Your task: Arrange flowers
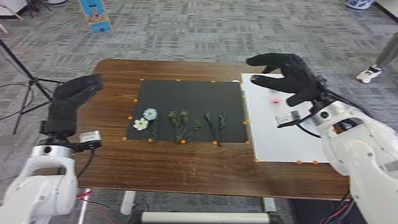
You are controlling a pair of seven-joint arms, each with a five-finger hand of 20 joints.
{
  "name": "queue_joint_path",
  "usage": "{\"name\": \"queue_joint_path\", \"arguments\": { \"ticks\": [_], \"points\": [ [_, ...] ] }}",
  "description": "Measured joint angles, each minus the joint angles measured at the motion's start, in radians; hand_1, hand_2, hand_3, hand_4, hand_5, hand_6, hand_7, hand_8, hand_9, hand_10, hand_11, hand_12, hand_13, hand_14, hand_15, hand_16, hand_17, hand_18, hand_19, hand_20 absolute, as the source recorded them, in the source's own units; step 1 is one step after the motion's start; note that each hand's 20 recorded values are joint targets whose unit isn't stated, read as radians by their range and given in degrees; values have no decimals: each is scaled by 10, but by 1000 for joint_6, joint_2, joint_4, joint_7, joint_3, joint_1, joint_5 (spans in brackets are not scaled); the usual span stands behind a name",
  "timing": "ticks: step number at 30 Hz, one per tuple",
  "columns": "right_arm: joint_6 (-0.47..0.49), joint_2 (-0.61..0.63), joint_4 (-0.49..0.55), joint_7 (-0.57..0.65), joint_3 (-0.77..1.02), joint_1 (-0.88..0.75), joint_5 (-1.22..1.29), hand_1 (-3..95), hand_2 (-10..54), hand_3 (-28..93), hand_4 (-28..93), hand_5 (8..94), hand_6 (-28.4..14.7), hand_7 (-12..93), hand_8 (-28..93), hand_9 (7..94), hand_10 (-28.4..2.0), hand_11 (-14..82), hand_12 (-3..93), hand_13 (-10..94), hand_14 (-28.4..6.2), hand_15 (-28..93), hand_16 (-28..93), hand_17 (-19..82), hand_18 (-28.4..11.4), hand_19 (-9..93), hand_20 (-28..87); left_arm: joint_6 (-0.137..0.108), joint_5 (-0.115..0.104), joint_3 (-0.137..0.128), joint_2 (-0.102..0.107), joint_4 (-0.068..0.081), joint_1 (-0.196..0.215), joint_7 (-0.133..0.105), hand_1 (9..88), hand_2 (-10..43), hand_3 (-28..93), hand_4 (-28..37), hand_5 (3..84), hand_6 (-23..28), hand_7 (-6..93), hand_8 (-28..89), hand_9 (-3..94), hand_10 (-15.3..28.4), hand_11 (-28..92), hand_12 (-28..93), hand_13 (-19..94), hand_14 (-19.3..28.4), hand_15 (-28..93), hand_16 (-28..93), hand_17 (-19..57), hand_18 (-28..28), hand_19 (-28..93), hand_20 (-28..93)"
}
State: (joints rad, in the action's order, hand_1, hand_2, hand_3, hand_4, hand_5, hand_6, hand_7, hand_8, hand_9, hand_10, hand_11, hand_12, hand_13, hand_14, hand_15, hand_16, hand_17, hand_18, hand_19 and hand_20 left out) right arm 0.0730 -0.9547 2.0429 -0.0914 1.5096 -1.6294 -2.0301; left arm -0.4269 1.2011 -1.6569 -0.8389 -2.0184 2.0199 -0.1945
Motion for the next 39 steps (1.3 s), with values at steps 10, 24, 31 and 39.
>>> {"name": "queue_joint_path", "arguments": {
  "ticks": [10, 24, 31, 39],
  "points": [
    [-274, 43, -139, 219, 86, -157, -293, 294, -34, 627, -154, 600, -15, 248, -99, 721, -146, 229, 213, 632, -160, 556, 343, 268, -240, 753, 621, -51, 3, -155, -14, -38, 181, -3, 298, 27, 726, -236, 450, 18, 194, -100, 482, 119, 211, 113, 361, 134, 109, 9, 62, 98, 72, 154],
    [-230, 216, -334, 0, 74, -112, -518, 308, -95, 667, -170, 556, 4, 292, -119, 721, -138, 272, 241, 620, -158, 605, 372, 264, -238, 748, 649, -10, 43, -121, -26, -43, 187, -2, 293, 30, 727, -238, 452, 17, 194, -100, 480, 119, 209, 114, 360, 133, 108, 9, 61, 99, 69, 154],
    [-210, 236, -362, -1, 61, -114, -486, 308, -95, 664, -171, 573, 9, 298, -121, 735, -134, 279, 241, 625, -156, 610, 371, 266, -237, 745, 650, -6, 36, -129, -26, -46, 194, -3, 291, 31, 728, -239, 453, 18, 193, -100, 479, 119, 208, 115, 361, 132, 109, 9, 60, 99, 68, 154],
    [-198, 233, -434, -29, -2, -63, -571, 311, -95, 669, -175, 586, 14, 309, -126, 745, -130, 288, 244, 635, -152, 613, 374, 270, -238, 746, 653, 3, 36, -120, -26, -48, 193, -4, 289, 33, 727, -239, 453, 18, 191, -99, 479, 119, 207, 115, 362, 133, 109, 9, 60, 99, 67, 154]
  ]
}}
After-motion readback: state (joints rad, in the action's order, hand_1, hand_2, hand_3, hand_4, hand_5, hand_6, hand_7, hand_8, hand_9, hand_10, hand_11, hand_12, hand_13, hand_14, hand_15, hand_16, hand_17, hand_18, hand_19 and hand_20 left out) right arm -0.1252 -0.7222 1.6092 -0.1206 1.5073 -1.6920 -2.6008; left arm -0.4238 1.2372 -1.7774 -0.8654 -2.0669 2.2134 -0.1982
